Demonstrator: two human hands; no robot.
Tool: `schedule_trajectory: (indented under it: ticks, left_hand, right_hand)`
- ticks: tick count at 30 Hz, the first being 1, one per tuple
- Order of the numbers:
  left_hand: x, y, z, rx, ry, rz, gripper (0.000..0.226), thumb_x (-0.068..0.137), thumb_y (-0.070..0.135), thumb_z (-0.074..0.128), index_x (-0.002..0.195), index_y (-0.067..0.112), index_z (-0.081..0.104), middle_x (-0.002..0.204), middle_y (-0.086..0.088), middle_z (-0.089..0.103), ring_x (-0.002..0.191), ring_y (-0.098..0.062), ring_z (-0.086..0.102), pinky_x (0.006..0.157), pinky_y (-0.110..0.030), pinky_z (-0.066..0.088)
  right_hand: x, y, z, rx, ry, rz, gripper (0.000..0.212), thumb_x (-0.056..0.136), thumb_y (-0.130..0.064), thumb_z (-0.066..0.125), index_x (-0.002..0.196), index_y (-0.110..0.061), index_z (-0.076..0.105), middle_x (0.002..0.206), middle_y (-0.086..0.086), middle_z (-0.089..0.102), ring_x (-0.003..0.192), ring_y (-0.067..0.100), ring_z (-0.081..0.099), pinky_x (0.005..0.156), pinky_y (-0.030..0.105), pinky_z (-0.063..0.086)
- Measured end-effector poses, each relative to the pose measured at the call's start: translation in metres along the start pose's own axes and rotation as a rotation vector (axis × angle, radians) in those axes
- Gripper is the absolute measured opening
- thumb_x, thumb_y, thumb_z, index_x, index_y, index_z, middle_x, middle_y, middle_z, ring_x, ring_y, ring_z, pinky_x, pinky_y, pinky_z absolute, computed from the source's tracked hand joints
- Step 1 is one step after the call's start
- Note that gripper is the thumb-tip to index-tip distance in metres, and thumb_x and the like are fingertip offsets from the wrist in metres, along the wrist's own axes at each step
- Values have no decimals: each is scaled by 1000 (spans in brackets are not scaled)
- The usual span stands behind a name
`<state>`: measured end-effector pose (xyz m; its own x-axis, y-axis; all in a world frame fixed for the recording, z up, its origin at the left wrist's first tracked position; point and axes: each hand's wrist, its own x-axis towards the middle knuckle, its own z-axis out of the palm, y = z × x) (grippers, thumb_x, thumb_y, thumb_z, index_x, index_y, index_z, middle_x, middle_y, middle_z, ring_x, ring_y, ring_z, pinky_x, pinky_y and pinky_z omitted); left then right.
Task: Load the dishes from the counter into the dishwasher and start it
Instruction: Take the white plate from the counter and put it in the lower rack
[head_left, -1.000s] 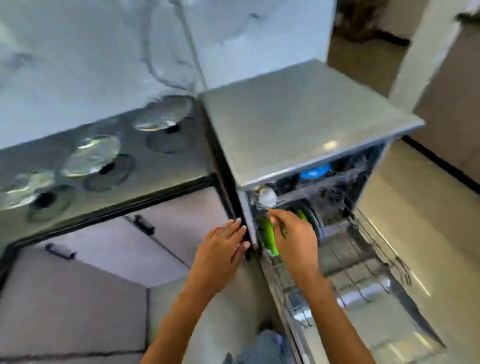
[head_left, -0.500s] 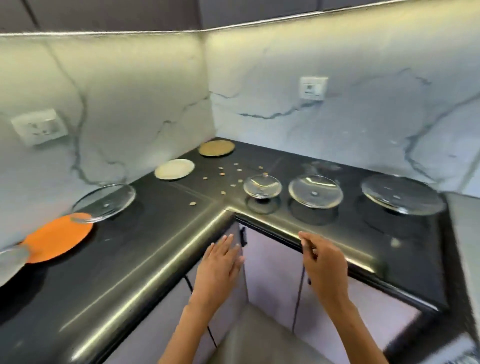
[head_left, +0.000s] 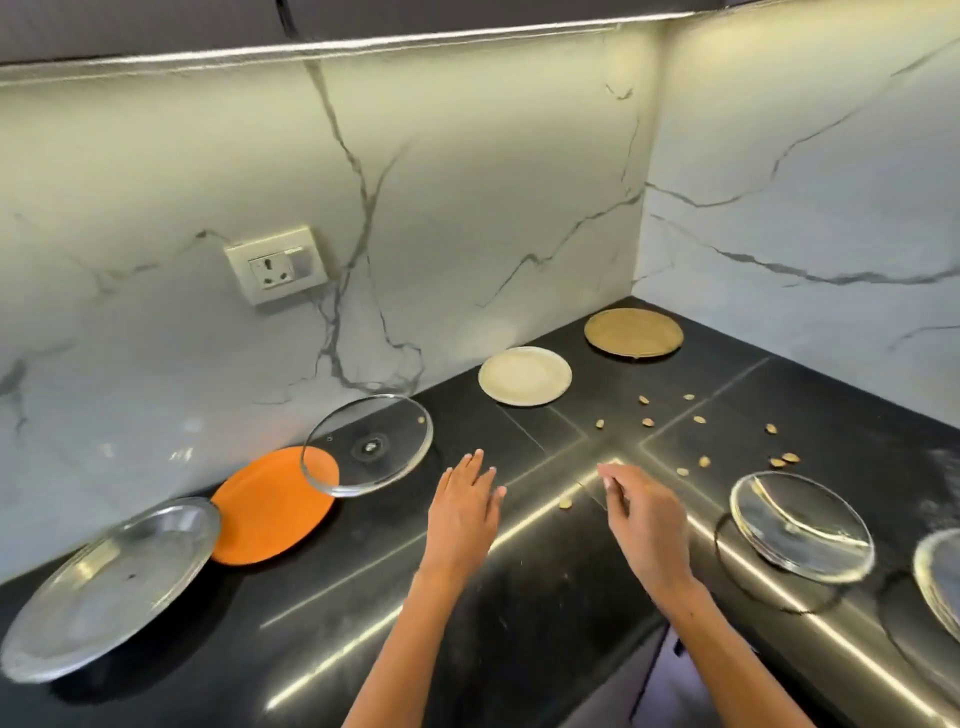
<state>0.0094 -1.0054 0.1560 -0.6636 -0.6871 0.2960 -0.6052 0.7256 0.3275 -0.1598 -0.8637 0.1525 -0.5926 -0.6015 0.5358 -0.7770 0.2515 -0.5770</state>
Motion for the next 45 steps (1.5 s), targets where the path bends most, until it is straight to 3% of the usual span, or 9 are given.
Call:
schedule_trajectory:
  ticks: [5,9,12,19,24,30,36,41,45]
  left_hand:
    - [88,5,29,18,-76,5,44,102,31,37,140,10,45,154,-5,28,143,-18,21,116,-31,10]
    - [153,7,61,50,-133,10,41,100,29,42,134,7,52,146,-10,42,135,-25,38,112,-38,26]
    - [202,10,87,49,-187,13,38,98,26,47,128,5,56,135,-13,53,122,-31,51,102,-41,39]
    - [254,7,146,280,-376,35,33,101,31,33,122,14,53,120,-3,58,108,-22,54,88,-33,38]
    - [233,11,145,209,-311,2,30,97,30,43,100,14,69,97,-6,69,92,-22,60,72,-29,39]
    - [149,20,125,7,-309,-42,24,84,6,49,81,12,72,79,-6,67,73,-20,53,62,-21,29]
    - [99,18,106,127,-406,237,29,90,9,40,97,7,68,95,-9,67,86,-28,59,77,-34,41]
    - [62,20,75,84,-191,452,10,70,5,59,72,6,69,68,-7,63,59,-24,60,54,-30,50]
    - [30,19,48,39,72,601,25,81,13,48,81,1,70,79,-11,64,68,-23,61,61,-32,53]
  right_hand:
    - [65,22,37,-38,-35,-46,22,81,2,65,99,-10,71,93,-2,73,81,16,70,69,24,54]
    - [111,47,59,-53,-29,-9,23,79,2,69,97,-12,72,90,-4,73,78,10,69,68,5,38]
    - [146,67,77,-49,-11,3,25,75,4,72,93,-13,73,87,-5,73,74,9,68,73,5,36]
    - [175,90,90,-5,-36,1,26,71,0,76,88,-19,73,81,-14,70,70,-1,64,69,1,37]
    - [161,102,81,25,-108,8,23,79,-3,70,93,-21,73,85,-15,71,75,-3,64,68,7,46]
    - [127,103,48,15,-118,12,20,82,-4,66,92,-19,74,87,-12,72,79,4,66,71,19,51]
    - [74,91,18,2,-97,-9,21,78,-1,70,91,-17,74,84,-8,73,75,8,68,66,24,56]
    - [23,80,-4,-15,-125,-49,22,79,-2,70,93,-19,74,88,-11,72,80,3,67,70,14,51]
    - [-19,70,-25,-7,-140,-55,20,82,-3,67,96,-16,73,91,-8,72,83,5,68,73,12,50]
